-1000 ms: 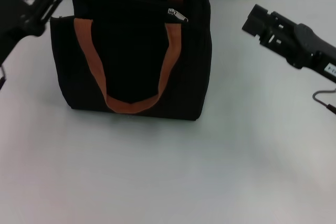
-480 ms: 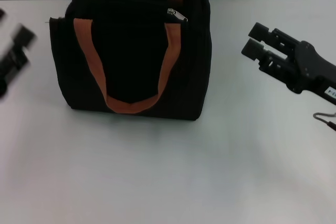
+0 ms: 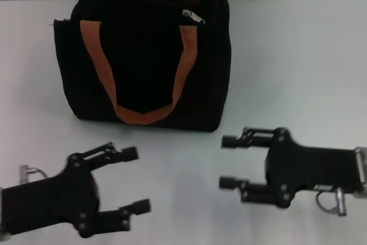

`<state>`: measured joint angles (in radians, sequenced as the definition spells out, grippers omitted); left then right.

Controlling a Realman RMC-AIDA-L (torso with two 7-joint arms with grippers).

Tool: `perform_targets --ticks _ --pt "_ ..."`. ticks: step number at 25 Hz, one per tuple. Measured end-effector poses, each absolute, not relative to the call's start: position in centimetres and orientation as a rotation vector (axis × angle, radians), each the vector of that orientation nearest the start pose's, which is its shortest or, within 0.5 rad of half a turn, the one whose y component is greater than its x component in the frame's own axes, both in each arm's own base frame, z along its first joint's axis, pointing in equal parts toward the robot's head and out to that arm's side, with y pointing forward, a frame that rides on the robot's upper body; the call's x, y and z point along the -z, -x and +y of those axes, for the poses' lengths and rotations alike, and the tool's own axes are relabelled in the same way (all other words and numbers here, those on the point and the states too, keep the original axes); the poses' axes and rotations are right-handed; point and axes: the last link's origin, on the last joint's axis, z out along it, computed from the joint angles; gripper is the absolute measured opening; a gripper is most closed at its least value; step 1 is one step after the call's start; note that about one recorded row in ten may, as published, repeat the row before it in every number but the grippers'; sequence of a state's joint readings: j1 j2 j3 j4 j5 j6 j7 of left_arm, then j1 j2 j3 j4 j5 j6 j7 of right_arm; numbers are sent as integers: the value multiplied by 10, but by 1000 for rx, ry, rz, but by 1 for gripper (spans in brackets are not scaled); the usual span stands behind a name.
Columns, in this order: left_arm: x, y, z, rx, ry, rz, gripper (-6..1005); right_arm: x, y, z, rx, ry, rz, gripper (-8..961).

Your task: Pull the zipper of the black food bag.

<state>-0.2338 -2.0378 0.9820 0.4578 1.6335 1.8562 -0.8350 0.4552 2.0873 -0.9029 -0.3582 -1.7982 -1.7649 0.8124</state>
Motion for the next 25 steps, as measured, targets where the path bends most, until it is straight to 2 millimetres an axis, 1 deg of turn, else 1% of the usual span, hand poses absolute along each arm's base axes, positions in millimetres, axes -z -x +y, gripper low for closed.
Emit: perform_targets --ticks 1,5,8,9,13,18,25 --pt "17 292 207 1107 2737 -243 834 51 -254 249 -1080 2869 131 639" --pt "27 292 215 1029 2775 -219 834 66 -246 244 -1058 3002 95 637" --pt "28 292 215 1017 2791 -214 834 70 -244 241 -1055 3032 83 650" --pt "29 292 215 1010 2802 -213 834 71 -244 240 -1057 3039 81 675" --pt "31 293 214 994 2824 -212 834 73 -244 238 -1079 3014 93 775" --pt "30 294 212 993 2822 -221 834 74 -248 238 -1080 2965 138 791" --pt "31 296 211 983 2827 -227 834 77 -251 238 -1054 2963 168 814"
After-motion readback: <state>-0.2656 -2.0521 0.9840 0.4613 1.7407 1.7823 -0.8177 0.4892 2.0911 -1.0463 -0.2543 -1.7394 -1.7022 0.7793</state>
